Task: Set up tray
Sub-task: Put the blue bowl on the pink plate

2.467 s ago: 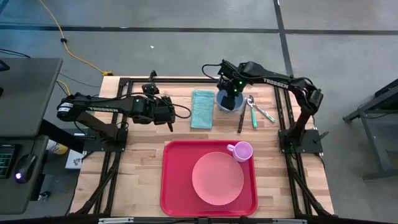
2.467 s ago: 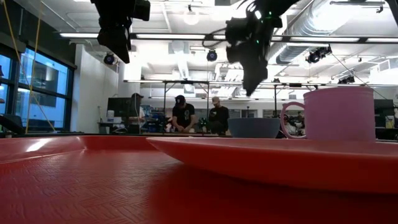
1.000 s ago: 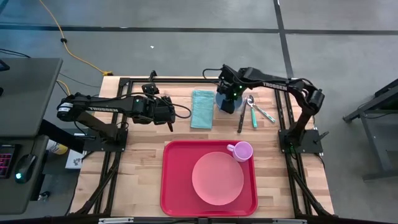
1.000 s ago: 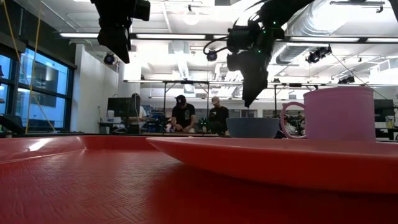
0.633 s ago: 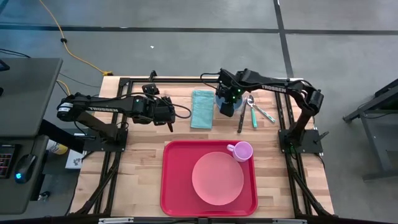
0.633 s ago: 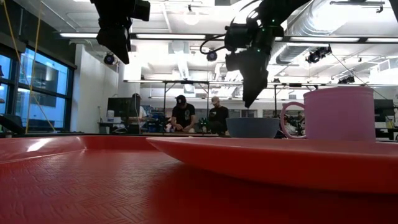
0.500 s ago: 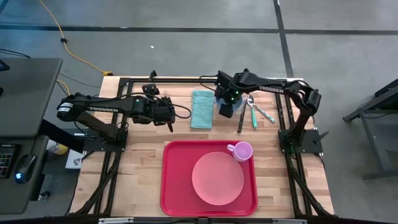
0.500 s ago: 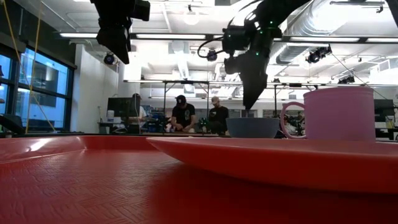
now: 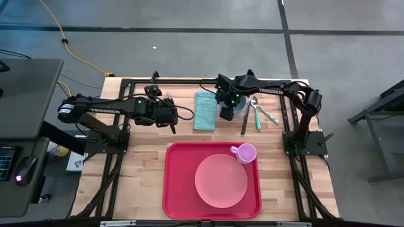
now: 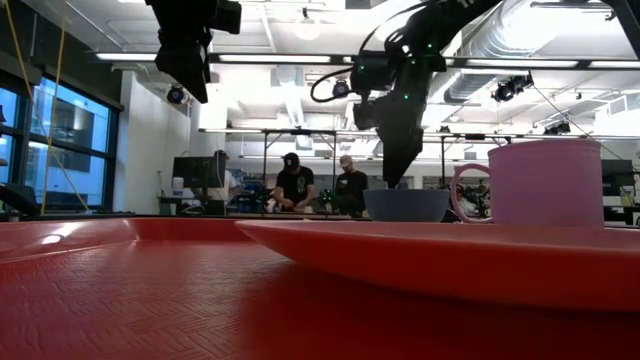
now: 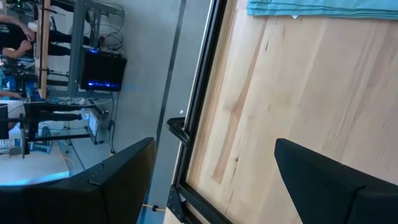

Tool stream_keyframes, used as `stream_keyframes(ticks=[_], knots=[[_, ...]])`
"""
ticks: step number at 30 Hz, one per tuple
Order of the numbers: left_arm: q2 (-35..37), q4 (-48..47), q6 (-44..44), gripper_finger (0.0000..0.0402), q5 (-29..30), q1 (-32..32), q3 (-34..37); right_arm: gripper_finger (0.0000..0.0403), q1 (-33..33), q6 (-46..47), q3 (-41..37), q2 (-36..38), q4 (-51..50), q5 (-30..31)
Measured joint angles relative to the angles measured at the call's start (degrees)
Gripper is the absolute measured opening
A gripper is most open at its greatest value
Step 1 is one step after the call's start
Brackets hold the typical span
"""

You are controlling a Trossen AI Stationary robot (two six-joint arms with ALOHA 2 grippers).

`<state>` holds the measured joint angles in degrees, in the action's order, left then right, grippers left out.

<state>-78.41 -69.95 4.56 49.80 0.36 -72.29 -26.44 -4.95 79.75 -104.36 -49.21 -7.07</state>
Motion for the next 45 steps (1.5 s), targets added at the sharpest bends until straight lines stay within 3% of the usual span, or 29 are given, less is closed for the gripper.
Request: stream_keyframes(ticks=[17, 21, 28, 37, 45], knots=[[0.0, 0.0, 0.0, 0.0363, 0.1, 0.0, 0.0, 0.0227, 0.4, 0.0, 0.0, -4.1, 2.3, 0.6], [0.0, -0.1, 0.0, 0.0363, 0.1, 0.0, 0.0, 0.0215, 0.4, -0.1, 0.0, -4.7, 4.0, 3.2], [0.0, -0.1, 0.0, 0.0363, 0.2, 0.0, 0.0, 0.0148, 0.2, -0.3, 0.0, -4.7, 4.5, 4.1], [0.0, -0.2, 0.0, 0.0363, 0.2, 0.0, 0.0, 0.0016, 0.2, -1.4, 0.0, -4.7, 4.1, 3.8], [0.0, -0.2, 0.0, 0.0363, 0.2, 0.0, 0.0, 0.0002, 0.6, -3.1, 0.1, -4.6, 2.0, 3.1]])
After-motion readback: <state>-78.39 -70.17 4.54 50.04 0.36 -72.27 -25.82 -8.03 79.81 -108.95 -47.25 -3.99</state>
